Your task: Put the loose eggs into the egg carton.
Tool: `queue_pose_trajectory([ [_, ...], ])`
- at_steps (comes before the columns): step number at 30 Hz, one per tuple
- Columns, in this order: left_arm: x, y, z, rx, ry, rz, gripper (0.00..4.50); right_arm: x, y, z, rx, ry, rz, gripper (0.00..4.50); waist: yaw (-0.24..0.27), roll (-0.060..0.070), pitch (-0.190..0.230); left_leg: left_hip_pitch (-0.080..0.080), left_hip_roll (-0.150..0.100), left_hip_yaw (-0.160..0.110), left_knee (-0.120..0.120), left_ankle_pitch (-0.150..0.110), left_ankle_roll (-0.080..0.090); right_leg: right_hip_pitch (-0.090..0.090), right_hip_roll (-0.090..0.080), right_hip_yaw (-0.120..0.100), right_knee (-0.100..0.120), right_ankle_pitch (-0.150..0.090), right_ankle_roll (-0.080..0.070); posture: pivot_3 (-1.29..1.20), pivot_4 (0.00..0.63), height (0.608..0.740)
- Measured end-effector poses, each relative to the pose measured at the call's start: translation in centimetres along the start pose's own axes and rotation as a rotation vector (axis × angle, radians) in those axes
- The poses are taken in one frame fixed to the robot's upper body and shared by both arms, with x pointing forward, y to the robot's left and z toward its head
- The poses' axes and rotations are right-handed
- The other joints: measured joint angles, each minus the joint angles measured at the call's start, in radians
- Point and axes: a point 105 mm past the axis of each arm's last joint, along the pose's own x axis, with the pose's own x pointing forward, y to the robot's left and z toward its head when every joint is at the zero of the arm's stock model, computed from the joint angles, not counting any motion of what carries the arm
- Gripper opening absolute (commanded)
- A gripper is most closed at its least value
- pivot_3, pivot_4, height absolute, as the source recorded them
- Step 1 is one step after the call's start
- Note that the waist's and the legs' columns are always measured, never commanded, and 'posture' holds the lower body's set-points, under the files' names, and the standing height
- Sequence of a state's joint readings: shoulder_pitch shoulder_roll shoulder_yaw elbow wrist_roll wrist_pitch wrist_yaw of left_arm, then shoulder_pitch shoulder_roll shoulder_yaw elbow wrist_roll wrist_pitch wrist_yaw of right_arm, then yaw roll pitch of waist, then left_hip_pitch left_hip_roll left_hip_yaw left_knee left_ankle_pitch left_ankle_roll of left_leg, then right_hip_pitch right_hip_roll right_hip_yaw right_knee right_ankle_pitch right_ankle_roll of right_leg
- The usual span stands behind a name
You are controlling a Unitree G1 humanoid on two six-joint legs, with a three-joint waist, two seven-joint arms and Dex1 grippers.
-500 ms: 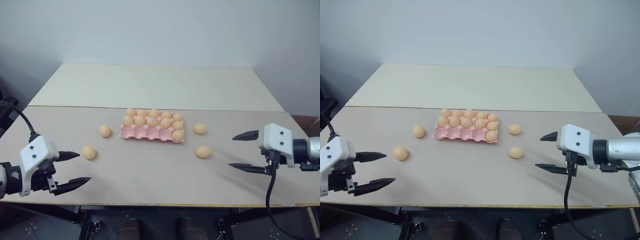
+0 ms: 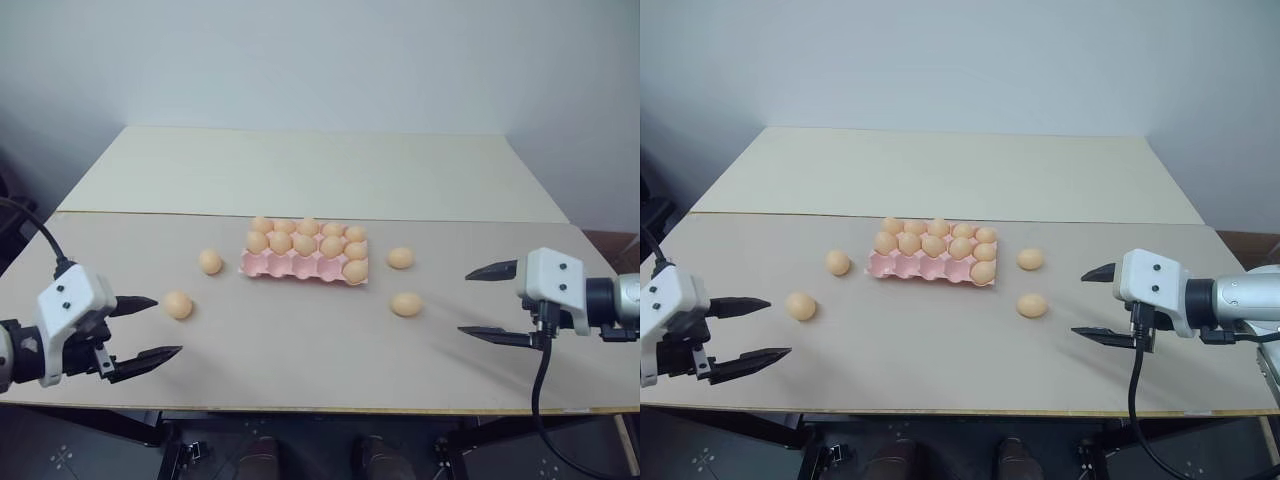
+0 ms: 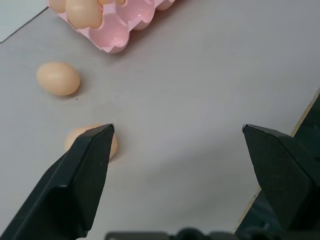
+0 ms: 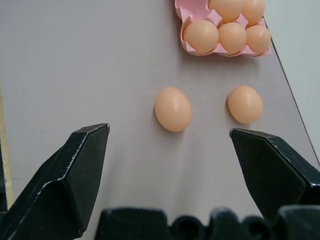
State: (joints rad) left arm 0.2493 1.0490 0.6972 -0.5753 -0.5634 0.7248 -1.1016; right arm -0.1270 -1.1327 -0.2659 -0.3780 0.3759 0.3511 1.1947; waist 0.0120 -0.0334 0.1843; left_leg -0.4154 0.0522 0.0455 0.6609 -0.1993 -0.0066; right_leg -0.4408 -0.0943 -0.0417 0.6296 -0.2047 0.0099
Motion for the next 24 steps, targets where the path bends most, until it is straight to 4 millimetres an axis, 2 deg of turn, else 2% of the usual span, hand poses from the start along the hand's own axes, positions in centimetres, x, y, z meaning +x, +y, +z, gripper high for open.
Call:
queue_pose_trajectory([
  [7, 1.0, -0.7, 0.2, -0.007, -0.018, -0.067, 4.47, 0.3, -1.6, 0.4, -0.026, -0.010, -0.095, 4.50, -0.002, 0.000, 0.000, 0.000, 0.000, 0.000, 0.000, 0.000, 0.000, 0.000, 0.000, 0.000, 0.000, 0.000, 0.000, 0.00, 0.150, 0.740],
  [14, 2.6, -0.9, 0.9, 0.026, -0.039, -0.148, 4.47, 3.6, -2.0, -0.5, 0.061, -0.023, -0.115, 4.50, -0.001, 0.000, 0.000, 0.000, 0.000, 0.001, 0.000, 0.000, 0.000, 0.000, 0.001, 0.001, 0.000, 0.001, 0.000, 0.00, 0.150, 0.740],
  [20, 4.2, -1.9, 0.7, 0.015, -0.051, -0.212, 4.47, 6.1, -0.8, -1.2, 0.144, -0.042, -0.057, 4.50, -0.001, 0.000, 0.000, -0.001, 0.000, 0.001, 0.000, -0.001, 0.002, 0.000, 0.001, 0.001, -0.001, 0.002, 0.001, 0.00, 0.150, 0.740],
  [24, 4.9, -2.2, 1.2, 0.035, -0.065, -0.242, 4.47, 8.0, -1.2, -1.3, 0.163, -0.048, -0.063, 4.50, -0.002, 0.000, 0.000, 0.000, 0.000, 0.002, 0.000, -0.001, 0.002, 0.000, 0.001, 0.002, 0.000, 0.002, 0.000, 0.00, 0.150, 0.740],
])
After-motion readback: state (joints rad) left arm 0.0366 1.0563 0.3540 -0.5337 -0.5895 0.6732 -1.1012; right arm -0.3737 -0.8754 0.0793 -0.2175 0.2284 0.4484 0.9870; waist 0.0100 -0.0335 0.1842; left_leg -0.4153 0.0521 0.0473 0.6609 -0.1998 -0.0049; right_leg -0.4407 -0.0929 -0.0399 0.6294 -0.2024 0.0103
